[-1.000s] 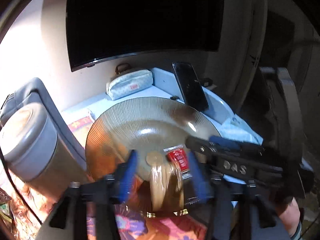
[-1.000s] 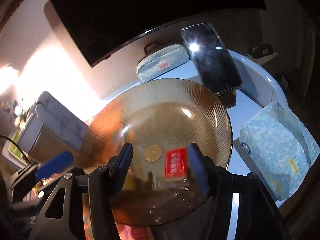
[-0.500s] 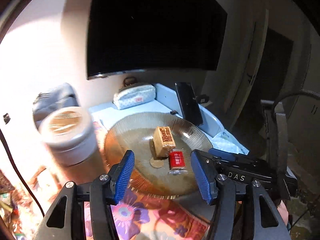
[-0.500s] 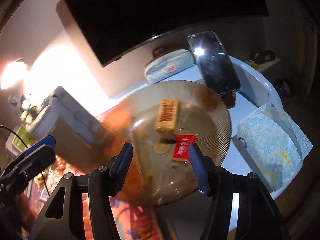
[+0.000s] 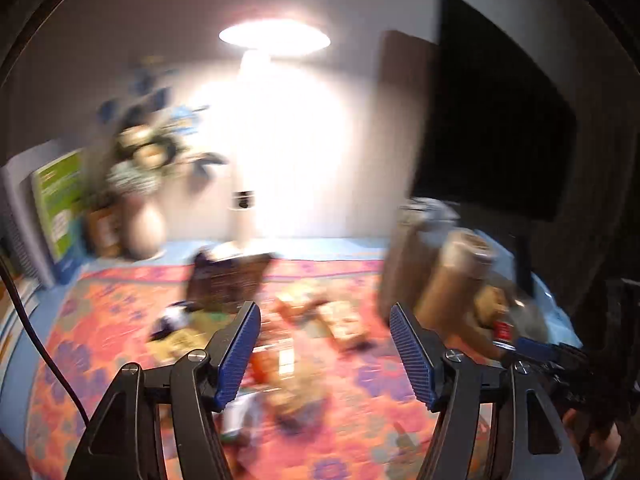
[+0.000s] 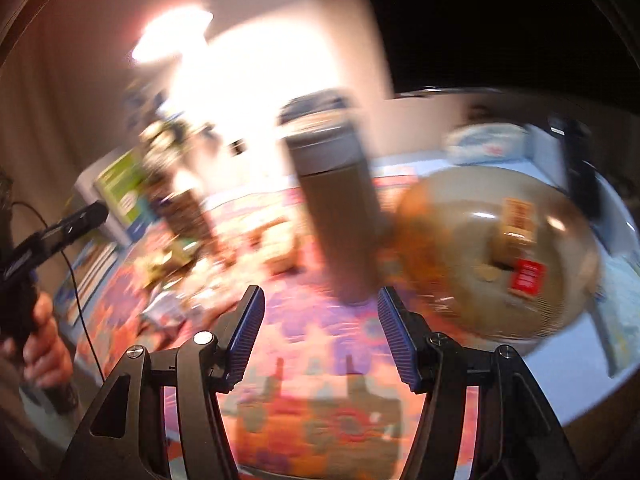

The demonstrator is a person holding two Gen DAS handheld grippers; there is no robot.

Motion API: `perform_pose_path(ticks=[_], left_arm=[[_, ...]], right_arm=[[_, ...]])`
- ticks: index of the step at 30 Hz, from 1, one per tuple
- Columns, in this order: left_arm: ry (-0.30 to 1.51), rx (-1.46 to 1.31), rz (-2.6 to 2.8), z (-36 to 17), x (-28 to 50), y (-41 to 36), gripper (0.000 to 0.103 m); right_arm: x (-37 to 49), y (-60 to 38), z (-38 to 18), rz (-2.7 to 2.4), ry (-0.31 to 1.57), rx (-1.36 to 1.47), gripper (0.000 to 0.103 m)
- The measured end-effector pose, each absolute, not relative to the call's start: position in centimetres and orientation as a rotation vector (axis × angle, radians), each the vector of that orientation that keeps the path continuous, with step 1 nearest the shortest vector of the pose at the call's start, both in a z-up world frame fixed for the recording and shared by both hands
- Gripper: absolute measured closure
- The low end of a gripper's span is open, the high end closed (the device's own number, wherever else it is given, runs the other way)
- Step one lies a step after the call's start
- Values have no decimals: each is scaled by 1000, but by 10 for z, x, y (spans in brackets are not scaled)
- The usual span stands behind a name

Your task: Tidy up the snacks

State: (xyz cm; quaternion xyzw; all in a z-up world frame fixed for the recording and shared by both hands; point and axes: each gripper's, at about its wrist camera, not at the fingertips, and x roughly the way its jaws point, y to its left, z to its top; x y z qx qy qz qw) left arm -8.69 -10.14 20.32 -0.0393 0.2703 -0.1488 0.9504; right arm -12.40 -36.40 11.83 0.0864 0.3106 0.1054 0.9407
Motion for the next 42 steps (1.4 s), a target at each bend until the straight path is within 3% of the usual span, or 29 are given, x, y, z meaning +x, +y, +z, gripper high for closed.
perform_pose_path(ticks=[2, 4, 5, 18, 23, 25, 42], left_arm=[[554, -112, -218, 195, -90, -61, 36], [568, -111, -137, 182, -91, -30, 22], [579, -106, -97, 173, -89, -16, 20], [901, -241, 89, 29, -9, 88, 20], [936, -196, 113, 21, 17, 85, 17], [950, -177, 116, 19, 25, 83, 0], [955, -93, 171, 12, 24, 76, 0]], right_arm=[[-111, -333, 112, 259, 655, 132, 44], [-99, -307, 102, 306, 667, 105, 43], [-92, -297, 96, 320, 672, 94, 43], [-17, -254, 26, 143, 762, -14, 42], [-9, -257, 23, 127, 779, 1, 36], [-7, -255, 20, 126, 792, -4, 33], [-4, -260, 11, 149, 834, 61, 28]])
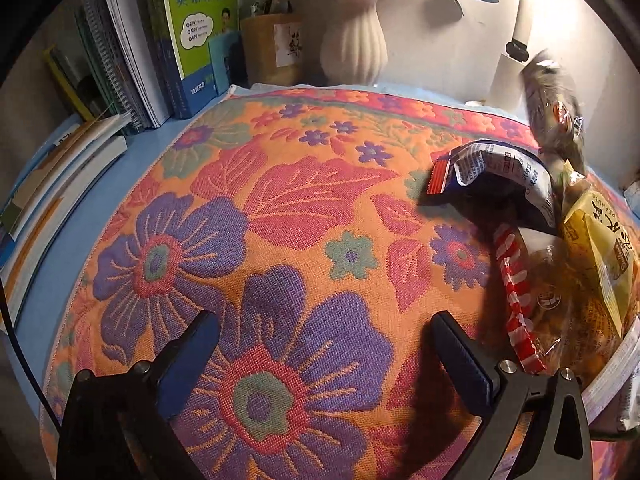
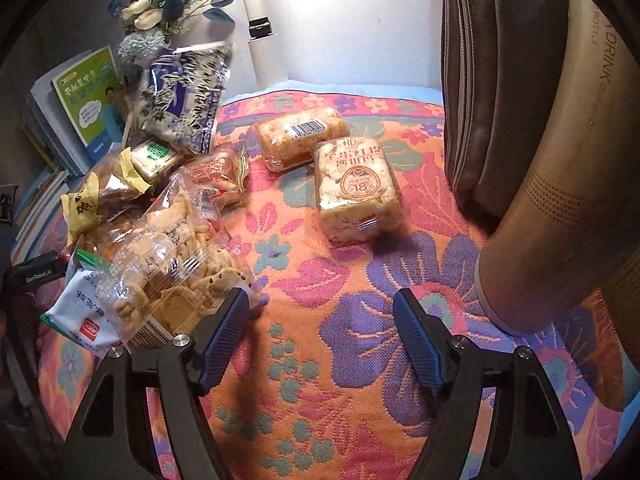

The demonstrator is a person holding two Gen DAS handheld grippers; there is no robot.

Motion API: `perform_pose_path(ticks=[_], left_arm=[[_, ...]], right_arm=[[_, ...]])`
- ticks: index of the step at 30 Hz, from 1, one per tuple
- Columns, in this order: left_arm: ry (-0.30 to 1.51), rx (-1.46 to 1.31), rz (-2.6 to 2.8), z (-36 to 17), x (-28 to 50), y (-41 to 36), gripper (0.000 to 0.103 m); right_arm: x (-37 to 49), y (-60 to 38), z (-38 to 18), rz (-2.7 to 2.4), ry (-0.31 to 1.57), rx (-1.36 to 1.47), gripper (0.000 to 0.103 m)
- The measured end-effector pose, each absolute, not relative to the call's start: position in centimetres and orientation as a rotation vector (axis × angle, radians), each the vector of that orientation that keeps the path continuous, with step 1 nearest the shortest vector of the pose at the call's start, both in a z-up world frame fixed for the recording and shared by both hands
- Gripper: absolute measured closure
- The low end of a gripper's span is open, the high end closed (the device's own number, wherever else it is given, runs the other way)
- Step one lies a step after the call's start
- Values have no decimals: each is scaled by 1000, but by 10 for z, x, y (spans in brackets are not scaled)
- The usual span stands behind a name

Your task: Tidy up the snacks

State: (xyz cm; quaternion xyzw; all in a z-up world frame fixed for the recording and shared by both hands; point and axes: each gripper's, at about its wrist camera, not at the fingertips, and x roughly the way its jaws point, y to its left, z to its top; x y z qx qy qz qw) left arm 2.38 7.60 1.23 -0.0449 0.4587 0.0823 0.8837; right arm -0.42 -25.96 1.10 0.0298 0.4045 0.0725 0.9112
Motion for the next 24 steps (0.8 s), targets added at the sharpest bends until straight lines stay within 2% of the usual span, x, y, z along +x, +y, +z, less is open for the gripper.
perform_pose_path(ticks=[24], left_arm=[[952, -88, 174, 12, 24, 75, 0]], right_arm=[[-2, -261, 9, 163, 845, 84, 23]])
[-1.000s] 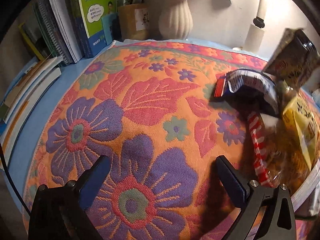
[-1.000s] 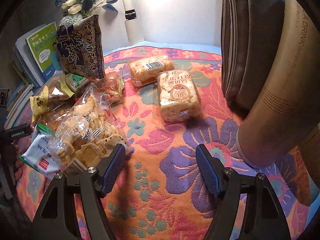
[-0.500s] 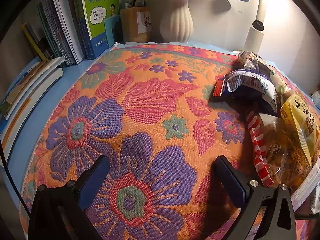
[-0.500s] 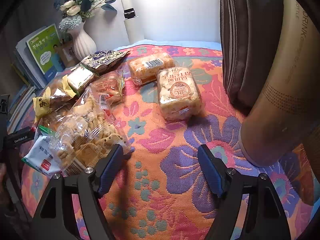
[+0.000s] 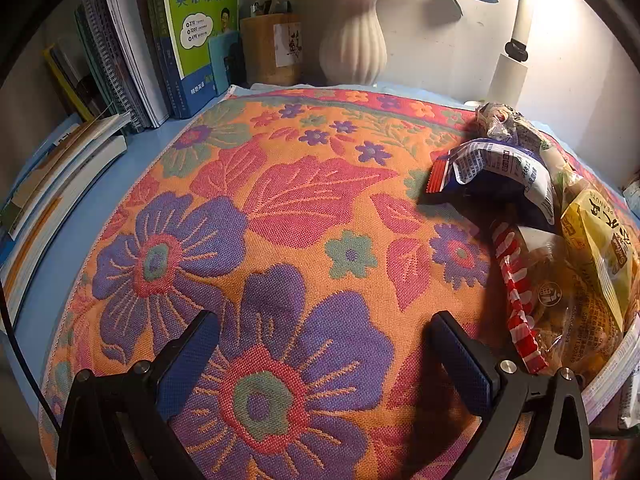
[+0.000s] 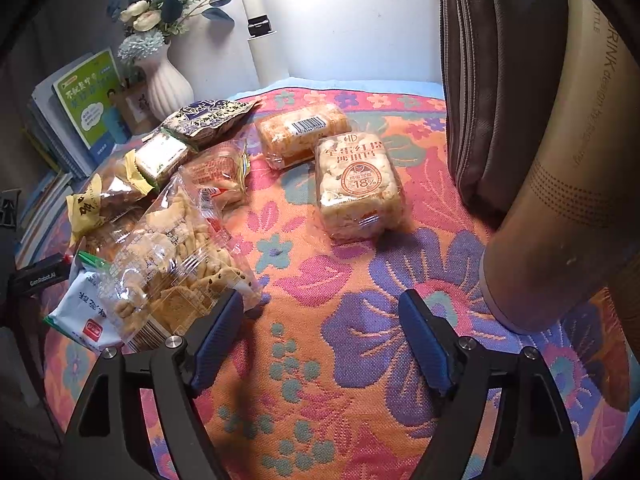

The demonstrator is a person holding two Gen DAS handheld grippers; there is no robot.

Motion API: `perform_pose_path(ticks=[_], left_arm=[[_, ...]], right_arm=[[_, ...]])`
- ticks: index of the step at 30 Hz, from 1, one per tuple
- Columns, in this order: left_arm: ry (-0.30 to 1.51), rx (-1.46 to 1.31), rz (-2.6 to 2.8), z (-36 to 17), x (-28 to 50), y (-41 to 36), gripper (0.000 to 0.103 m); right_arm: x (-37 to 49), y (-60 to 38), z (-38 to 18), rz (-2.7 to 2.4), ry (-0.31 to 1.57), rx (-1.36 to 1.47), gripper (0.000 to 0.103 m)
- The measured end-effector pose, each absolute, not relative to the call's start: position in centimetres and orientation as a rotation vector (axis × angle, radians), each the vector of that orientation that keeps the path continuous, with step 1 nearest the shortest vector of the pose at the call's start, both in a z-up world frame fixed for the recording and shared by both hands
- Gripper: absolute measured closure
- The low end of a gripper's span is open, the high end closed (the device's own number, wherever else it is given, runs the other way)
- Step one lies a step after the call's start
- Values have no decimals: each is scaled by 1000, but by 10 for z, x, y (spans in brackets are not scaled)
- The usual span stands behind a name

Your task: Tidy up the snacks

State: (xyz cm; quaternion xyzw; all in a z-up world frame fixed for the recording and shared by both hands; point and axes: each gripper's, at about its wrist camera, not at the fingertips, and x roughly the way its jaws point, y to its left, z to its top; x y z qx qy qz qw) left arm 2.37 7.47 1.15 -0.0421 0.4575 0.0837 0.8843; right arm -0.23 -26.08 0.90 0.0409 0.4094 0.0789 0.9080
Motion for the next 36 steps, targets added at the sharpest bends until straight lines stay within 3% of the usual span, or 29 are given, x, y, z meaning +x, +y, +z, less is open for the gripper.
perform_pose_path(ticks=[36], left_arm=[[951, -89, 176, 11, 23, 75, 0]], right_arm=[[-2, -263, 8, 174, 846, 93, 20]])
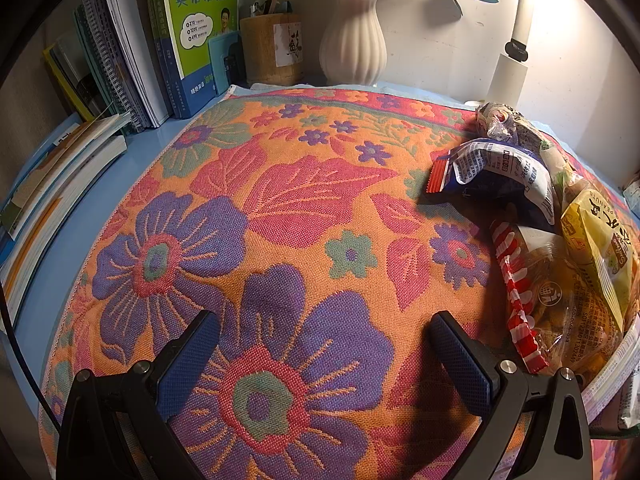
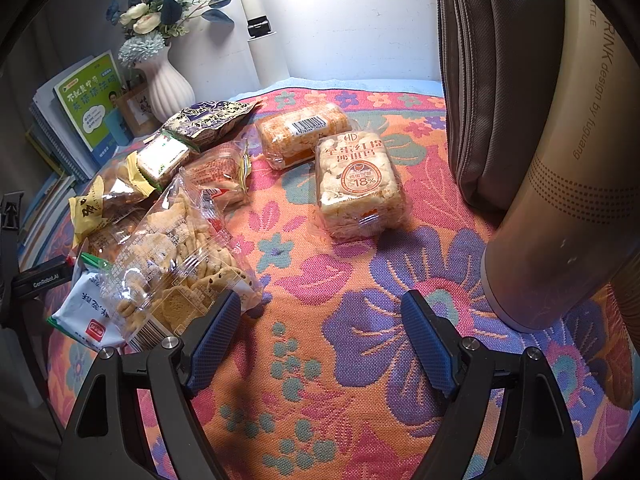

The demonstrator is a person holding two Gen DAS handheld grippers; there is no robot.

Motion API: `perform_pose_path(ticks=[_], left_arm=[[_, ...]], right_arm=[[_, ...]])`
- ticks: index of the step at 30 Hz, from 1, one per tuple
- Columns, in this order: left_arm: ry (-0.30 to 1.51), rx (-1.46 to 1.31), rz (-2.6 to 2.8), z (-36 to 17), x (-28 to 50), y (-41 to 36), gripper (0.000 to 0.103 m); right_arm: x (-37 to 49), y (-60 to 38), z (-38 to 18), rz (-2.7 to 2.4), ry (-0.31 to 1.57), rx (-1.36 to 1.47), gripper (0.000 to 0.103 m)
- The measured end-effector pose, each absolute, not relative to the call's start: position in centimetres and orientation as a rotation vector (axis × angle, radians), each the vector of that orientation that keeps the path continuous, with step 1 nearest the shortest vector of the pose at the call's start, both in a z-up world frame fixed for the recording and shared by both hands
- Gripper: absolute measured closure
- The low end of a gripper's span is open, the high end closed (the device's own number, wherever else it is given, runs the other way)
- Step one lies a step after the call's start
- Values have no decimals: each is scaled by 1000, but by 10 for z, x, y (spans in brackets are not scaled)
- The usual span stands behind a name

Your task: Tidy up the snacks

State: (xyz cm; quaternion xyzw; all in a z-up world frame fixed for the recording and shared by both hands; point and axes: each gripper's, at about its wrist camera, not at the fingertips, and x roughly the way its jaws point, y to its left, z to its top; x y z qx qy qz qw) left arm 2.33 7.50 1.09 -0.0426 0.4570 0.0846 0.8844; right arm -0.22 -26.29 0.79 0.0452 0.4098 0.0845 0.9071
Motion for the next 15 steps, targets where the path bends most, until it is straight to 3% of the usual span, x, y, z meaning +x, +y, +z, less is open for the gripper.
perform_pose_path(ticks=[15], left_arm=[[951, -89, 177, 11, 23, 75, 0]], right_arm=[[-7, -270, 11, 192, 816, 136, 20]])
